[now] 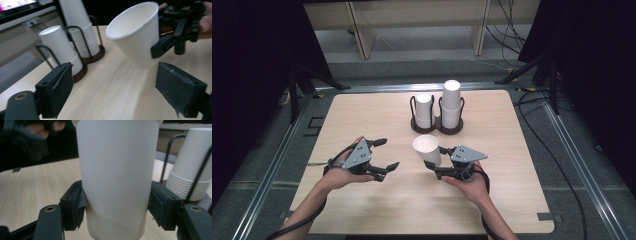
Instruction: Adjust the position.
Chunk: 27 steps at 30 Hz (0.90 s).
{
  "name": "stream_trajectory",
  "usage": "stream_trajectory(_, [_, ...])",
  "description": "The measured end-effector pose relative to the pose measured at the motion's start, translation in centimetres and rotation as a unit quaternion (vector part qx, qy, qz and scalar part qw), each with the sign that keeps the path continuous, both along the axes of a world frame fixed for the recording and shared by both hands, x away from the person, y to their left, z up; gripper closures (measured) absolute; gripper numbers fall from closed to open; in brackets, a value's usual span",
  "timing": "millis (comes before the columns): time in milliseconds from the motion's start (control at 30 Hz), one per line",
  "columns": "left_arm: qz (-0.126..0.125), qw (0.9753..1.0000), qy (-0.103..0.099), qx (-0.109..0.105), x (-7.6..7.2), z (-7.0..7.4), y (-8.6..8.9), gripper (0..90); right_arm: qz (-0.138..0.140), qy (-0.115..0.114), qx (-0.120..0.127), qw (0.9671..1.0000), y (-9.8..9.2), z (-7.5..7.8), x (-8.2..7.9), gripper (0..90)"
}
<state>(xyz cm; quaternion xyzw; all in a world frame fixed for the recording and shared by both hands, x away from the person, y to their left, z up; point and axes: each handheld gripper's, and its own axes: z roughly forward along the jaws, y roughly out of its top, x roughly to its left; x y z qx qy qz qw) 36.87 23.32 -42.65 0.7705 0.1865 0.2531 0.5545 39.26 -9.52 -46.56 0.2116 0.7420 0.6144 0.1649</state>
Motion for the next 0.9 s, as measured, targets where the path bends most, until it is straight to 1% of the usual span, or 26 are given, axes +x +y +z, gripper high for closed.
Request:
stream_trajectory(33, [0.015, 0.9998, 0.004, -0.012, -0.2, -0.6, 0.1, 14.0, 0.000, 0.001, 0.011, 0.9999, -0.2, -0.1, 0.0, 35.3])
stream_trajectory(67, [0.043, 0.9985, 0.006, -0.033, -0.6, -2.0, 0.3, 14.0, -0.015, 0.028, 0.011, 0.9994, -0.6, -0.1, -0.3, 35.3])
stream_trajectory(100, [0.063, 0.9972, 0.002, -0.041, -0.7, -2.5, 0.5, 14.0, -0.017, 0.024, 0.014, 0.9995, -0.8, -0.2, -0.3, 35.3])
stream_trajectory(133, [0.070, 0.9964, 0.004, -0.048, -0.8, -3.0, 0.6, 14.0, -0.026, 0.010, 0.011, 0.9995, -1.0, -0.3, -0.2, 35.3])
stream_trajectory(167, [0.074, 0.9958, 0.006, -0.054, -1.0, -3.4, 0.6, 13.9, -0.026, 0.021, 0.018, 0.9993, -1.1, -0.4, -0.3, 35.3])
stream_trajectory(200, [0.083, 0.9951, 0.004, -0.054, -1.1, -3.7, 0.8, 13.9, -0.027, 0.009, 0.021, 0.9994, -1.3, -0.5, -0.2, 35.3])
stream_trajectory(233, [0.092, 0.9940, 0.002, -0.059, -1.2, -4.0, 1.0, 13.9, -0.030, 0.026, 0.028, 0.9988, -1.4, -0.5, -0.4, 35.3])
stream_trajectory(267, [0.092, 0.9940, 0.002, -0.059, -1.2, -4.0, 1.0, 13.9, -0.030, 0.026, 0.028, 0.9988, -1.4, -0.5, -0.4, 35.3])
stream_trajectory(300, [0.096, 0.9921, -0.003, -0.081, -1.1, -4.4, 0.9, 13.9, -0.039, 0.020, 0.021, 0.9988, -1.6, -0.5, -0.4, 35.3])
stream_trajectory(333, [0.123, 0.9887, 0.003, -0.086, -1.4, -4.7, 1.3, 13.9, -0.044, 0.026, 0.029, 0.9982, -1.8, -0.6, -0.5, 35.3])
stream_trajectory(367, [0.133, 0.9867, 0.004, -0.094, -1.4, -4.9, 1.4, 13.8, -0.045, 0.012, 0.032, 0.9984, -1.9, -0.7, -0.3, 35.3])
stream_trajectory(400, [0.133, 0.9867, 0.004, -0.094, -1.4, -4.9, 1.4, 13.8, -0.045, 0.012, 0.032, 0.9984, -1.9, -0.7, -0.3, 35.3])
stream_trajectory(433, [0.140, 0.9847, -0.006, -0.103, -1.3, -5.4, 1.5, 13.8, -0.062, 0.019, 0.028, 0.9975, -2.2, -0.7, -0.5, 35.3])
stream_trajectory(467, [0.140, 0.9847, -0.006, -0.103, -1.3, -5.4, 1.5, 13.7, -0.062, 0.019, 0.028, 0.9975, -2.2, -0.7, -0.5, 35.3])
stream_trajectory(500, [0.149, 0.9843, 0.000, -0.094, -1.5, -5.4, 1.7, 13.7, -0.067, 0.023, 0.038, 0.9968, -2.3, -0.9, -0.5, 35.3])
stream_trajectory(567, [0.154, 0.9835, 0.000, -0.095, -1.6, -5.7, 1.8, 13.6, -0.070, 0.027, 0.041, 0.9964, -2.5, -0.9, -0.6, 35.3])
stream_trajectory(600, [0.153, 0.9838, -0.003, -0.095, -1.6, -5.8, 1.7, 13.5, -0.072, 0.010, 0.039, 0.9966, -2.6, -0.9, -0.4, 35.3])
stream_trajectory(633, [0.153, 0.9838, -0.003, -0.095, -1.6, -5.8, 1.7, 13.5, -0.072, 0.010, 0.039, 0.9966, -2.6, -0.9, -0.4, 35.3])
stream_trajectory(667, [0.150, 0.9841, -0.008, -0.096, -1.5, -6.0, 1.5, 13.5, -0.078, 0.023, 0.044, 0.9957, -2.6, -0.9, -0.5, 35.3])
stream_trajectory(700, [0.155, 0.9841, -0.003, -0.088, -1.6, -5.9, 1.5, 13.3, -0.078, 0.021, 0.044, 0.9958, -2.7, -0.9, -0.5, 35.3])
stream_trajectory(733, [0.155, 0.9841, -0.003, -0.088, -1.6, -5.9, 1.5, 13.1, -0.078, 0.021, 0.044, 0.9958, -2.7, -0.9, -0.5, 35.3])
stream_trajectory(767, [0.157, 0.9832, -0.007, -0.093, -1.4, -5.9, 1.2, 12.7, -0.085, 0.012, 0.037, 0.9956, -2.9, -0.9, -0.6, 35.3])
stream_trajectory(800, [0.156, 0.9828, -0.008, -0.098, -1.2, -5.9, 1.1, 12.3, -0.086, 0.019, 0.043, 0.9952, -2.9, -0.9, -0.8, 35.3])
stream_trajectory(833, [0.166, 0.9820, 0.000, -0.091, -1.4, -5.7, 1.1, 11.8, -0.085, 0.013, 0.046, 0.9953, -3.1, -0.9, -0.8, 35.3])
stream_trajectory(867, [0.166, 0.9820, 0.000, -0.091, -1.4, -5.7, 1.1, 11.3, -0.085, 0.013, 0.046, 0.9953, -3.1, -0.9, -0.8, 35.3])
stream_trajectory(900, [0.172, 0.9805, -0.001, -0.096, -1.3, -5.7, 1.1, 10.8, -0.095, 0.012, 0.044, 0.9944, -3.4, -0.8, -1.0, 35.3])
